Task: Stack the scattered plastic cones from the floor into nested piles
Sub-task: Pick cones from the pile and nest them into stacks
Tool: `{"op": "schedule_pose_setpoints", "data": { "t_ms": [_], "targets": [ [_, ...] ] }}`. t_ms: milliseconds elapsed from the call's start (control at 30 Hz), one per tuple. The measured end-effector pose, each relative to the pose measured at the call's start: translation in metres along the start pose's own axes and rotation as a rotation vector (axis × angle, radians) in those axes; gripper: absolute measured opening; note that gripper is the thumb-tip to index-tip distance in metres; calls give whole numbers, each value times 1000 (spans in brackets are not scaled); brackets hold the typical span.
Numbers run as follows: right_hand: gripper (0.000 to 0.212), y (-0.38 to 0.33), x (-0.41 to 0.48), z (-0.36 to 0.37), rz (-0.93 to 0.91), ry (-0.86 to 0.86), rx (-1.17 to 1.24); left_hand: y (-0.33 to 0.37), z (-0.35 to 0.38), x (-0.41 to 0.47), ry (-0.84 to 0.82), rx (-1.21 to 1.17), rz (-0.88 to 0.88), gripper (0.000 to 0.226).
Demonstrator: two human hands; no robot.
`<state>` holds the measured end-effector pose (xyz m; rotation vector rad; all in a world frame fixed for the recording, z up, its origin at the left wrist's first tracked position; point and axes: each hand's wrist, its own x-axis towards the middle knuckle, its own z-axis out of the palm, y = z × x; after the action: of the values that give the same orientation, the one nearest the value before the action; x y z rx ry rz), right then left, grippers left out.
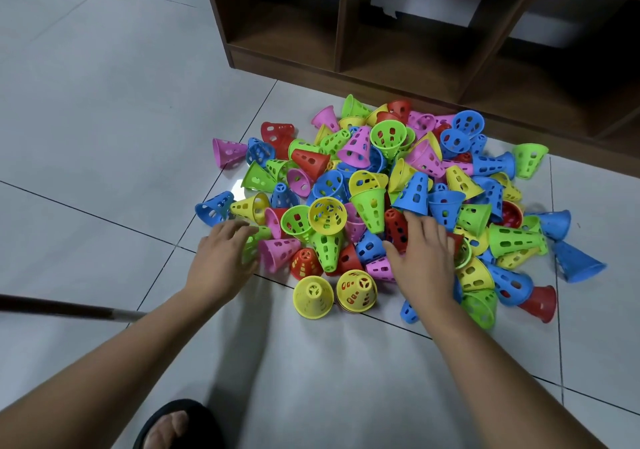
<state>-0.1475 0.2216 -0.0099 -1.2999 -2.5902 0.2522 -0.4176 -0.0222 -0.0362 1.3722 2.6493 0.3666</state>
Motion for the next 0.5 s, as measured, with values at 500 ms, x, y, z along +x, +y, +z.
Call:
{"op": "schedule_pose_setpoints", "data": {
  "t_ms": [500],
  "targets": [
    [38, -6, -19, -6, 6, 100, 180, -35, 15, -12, -44, 192, -208, 54]
  ]
}}
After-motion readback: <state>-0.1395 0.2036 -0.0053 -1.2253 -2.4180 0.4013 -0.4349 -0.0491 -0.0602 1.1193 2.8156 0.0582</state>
